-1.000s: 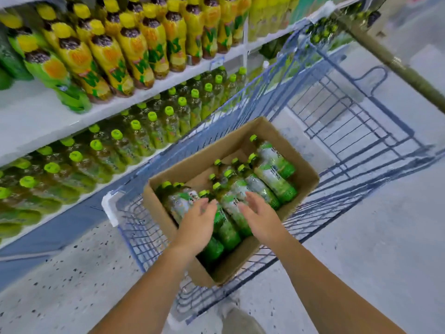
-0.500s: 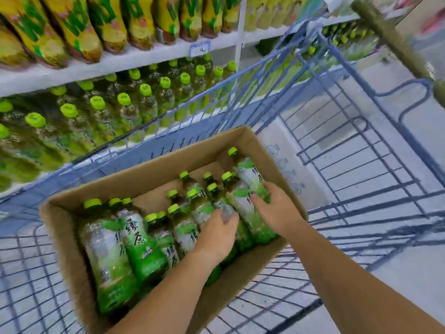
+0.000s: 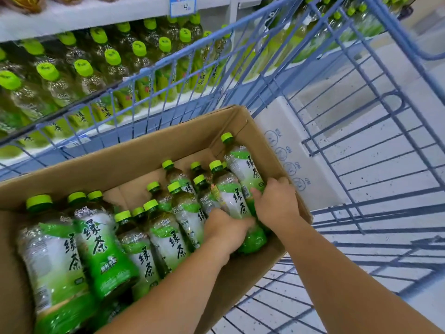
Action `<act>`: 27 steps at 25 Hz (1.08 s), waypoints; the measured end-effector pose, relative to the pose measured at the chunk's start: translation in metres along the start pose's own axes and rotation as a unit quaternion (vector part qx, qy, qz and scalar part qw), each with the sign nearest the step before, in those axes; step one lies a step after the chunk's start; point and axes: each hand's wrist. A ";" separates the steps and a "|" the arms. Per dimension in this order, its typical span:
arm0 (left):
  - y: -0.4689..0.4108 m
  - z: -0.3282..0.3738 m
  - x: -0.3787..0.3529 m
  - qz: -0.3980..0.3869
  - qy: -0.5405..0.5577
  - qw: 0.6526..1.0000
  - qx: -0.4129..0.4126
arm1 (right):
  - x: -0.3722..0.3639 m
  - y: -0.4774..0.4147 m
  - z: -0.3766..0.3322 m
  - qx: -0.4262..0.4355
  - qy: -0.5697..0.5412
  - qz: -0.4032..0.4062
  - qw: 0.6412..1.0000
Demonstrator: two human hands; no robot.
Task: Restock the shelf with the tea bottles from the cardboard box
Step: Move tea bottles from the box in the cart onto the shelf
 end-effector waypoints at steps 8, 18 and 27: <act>-0.019 -0.013 0.090 -0.029 -0.039 0.996 -0.068 | -0.029 0.005 -0.021 -0.052 -0.104 -0.102 0.988; -0.025 -0.014 0.155 -0.004 -0.022 0.996 -0.091 | -0.002 0.056 -0.061 -0.176 -0.340 -0.155 0.911; 0.045 0.003 0.264 0.025 -0.039 0.982 -0.183 | 0.040 0.181 -0.127 -0.134 -0.493 0.003 0.859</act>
Point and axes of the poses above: each hand's wrist, its own y-axis away from the middle knuckle, its own x-axis out of the back of the hand, z = x × y, and after that the axes turned 14 degrees about z, right-handed
